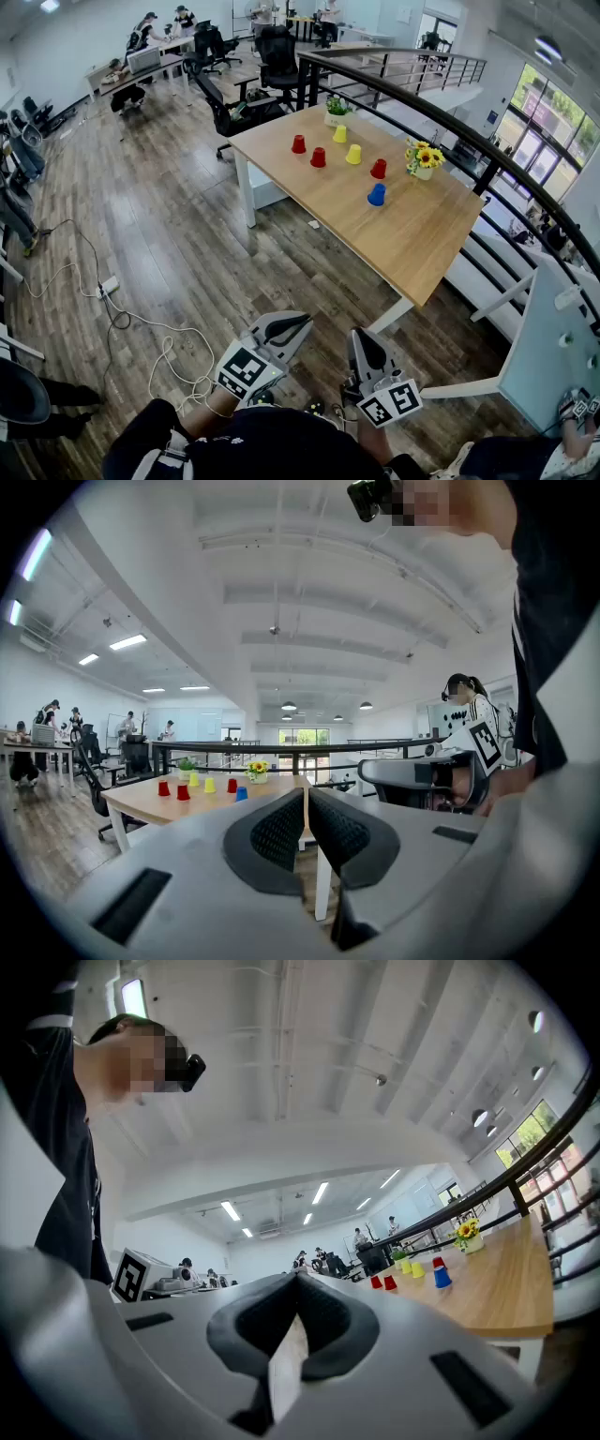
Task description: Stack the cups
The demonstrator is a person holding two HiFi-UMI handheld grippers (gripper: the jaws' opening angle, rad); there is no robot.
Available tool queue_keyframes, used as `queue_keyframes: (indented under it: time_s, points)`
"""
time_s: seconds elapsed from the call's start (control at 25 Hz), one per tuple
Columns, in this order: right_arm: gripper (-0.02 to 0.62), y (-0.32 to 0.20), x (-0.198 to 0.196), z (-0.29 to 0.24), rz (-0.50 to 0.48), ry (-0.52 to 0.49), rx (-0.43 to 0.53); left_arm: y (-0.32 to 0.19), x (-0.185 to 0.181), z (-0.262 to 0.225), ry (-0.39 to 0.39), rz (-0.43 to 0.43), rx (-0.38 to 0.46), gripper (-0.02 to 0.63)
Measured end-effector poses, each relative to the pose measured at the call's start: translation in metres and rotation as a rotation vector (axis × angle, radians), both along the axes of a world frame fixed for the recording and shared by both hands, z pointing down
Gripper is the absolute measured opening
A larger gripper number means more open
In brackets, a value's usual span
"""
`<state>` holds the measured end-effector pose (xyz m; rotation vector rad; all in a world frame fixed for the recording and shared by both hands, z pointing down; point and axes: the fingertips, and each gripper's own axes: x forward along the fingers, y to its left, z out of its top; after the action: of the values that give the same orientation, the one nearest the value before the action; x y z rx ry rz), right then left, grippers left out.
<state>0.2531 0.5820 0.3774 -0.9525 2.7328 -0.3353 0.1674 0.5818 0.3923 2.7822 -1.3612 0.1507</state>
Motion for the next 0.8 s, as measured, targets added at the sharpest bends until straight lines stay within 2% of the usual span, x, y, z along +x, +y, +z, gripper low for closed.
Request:
queue_keyframes:
  time_s: [0.28, 0.48, 0.8]
  points:
    - [0.0, 0.002, 0.008, 0.004, 0.004, -0.005, -0.01, 0.002, 0.009, 0.004, -0.011, -0.002, -0.013, 0.023]
    - [0.002, 0.001, 0.023, 0.003, 0.013, -0.048, -0.01, 0.0, 0.019, 0.007, -0.011, -0.009, -0.025, 0.024]
    - [0.002, -0.008, 0.053, 0.007, 0.031, -0.061, -0.008, -0.01, 0.047, 0.008, -0.016, -0.009, -0.025, 0.023]
